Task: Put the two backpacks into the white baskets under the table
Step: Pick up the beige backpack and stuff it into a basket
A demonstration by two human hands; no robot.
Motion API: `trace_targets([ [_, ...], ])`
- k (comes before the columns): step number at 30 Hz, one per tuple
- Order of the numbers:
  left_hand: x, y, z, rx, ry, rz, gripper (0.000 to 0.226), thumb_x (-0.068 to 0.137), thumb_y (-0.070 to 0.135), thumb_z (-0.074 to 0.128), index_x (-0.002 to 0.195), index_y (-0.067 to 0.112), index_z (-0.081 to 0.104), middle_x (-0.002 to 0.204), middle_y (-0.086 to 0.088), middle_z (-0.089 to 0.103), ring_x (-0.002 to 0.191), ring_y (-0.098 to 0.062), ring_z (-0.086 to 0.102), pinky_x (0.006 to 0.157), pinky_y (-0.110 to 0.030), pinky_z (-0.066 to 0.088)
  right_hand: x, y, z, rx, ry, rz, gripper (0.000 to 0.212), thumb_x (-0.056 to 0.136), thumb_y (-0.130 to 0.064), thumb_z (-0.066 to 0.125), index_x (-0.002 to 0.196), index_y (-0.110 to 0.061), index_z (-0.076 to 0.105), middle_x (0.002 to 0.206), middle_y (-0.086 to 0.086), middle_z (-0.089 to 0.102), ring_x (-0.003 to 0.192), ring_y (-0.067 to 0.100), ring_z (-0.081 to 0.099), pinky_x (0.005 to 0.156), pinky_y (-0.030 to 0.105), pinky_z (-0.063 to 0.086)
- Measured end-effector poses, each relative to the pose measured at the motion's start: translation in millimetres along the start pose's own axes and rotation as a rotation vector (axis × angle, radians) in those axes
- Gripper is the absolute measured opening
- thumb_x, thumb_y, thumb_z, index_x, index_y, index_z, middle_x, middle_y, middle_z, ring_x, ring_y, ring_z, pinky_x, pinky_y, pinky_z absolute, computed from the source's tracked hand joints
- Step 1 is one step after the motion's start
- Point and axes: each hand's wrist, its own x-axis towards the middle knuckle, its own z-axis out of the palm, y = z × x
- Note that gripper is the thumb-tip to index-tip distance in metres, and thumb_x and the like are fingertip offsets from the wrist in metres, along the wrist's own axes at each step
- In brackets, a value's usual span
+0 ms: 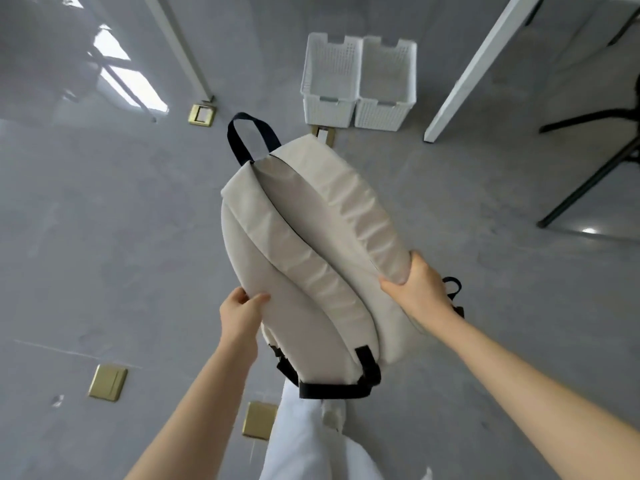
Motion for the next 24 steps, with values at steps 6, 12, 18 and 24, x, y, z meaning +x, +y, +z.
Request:
trace_targets([
  [6, -19, 86, -6, -0.065, -0.062, 0.045, 0.014, 0.082, -0.001, 0.058, 0.089, 0.009, 0.065, 0.091, -0.008, 0.068, 0.086, -0.027, 0.062, 0.083, -0.041, 0.051, -2, -55, -62, 0.079, 0.092, -0.021, 0.043, 0.067, -0.034, 0.076, 0.093, -0.009, 0.052, 0.083, 0.011, 0.068, 0.079, 0.037, 0.063, 0.071, 0.047, 0.054],
  [12, -10, 155, 17, -0.018, -0.105, 0.091, 0.019, 0.085, 0.001, 0.057, 0.100, 0.010, 0.066, 0.101, -0.011, 0.069, 0.093, -0.027, 0.064, 0.089, -0.045, 0.051, 31, -95, -106, 0.108, 0.124, -0.006, 0.041, 0.068, -0.034, 0.074, 0.091, -0.010, 0.050, 0.079, 0.007, 0.067, 0.076, 0.034, 0.063, 0.068, 0.045, 0.053],
  [18, 20, 214, 81, 0.009, -0.107, 0.057, 0.015, 0.085, 0.000, 0.057, 0.095, 0.009, 0.064, 0.098, -0.010, 0.067, 0.093, -0.028, 0.062, 0.091, -0.047, 0.050, 108, -109, -151, 0.073, 0.146, -0.007, 0.041, 0.065, -0.038, 0.073, 0.087, -0.012, 0.049, 0.078, 0.005, 0.066, 0.075, 0.032, 0.064, 0.069, 0.045, 0.053],
  [24, 58, 247, 170, -0.028, -0.028, 0.004, 0.006, 0.084, 0.007, 0.056, 0.090, 0.008, 0.058, 0.098, -0.012, 0.061, 0.090, -0.029, 0.057, 0.086, -0.046, 0.049, 219, -113, -193, -0.036, 0.085, -0.109, 0.043, 0.064, -0.043, 0.069, 0.088, -0.014, 0.048, 0.081, 0.004, 0.066, 0.078, 0.032, 0.064, 0.073, 0.043, 0.052],
])
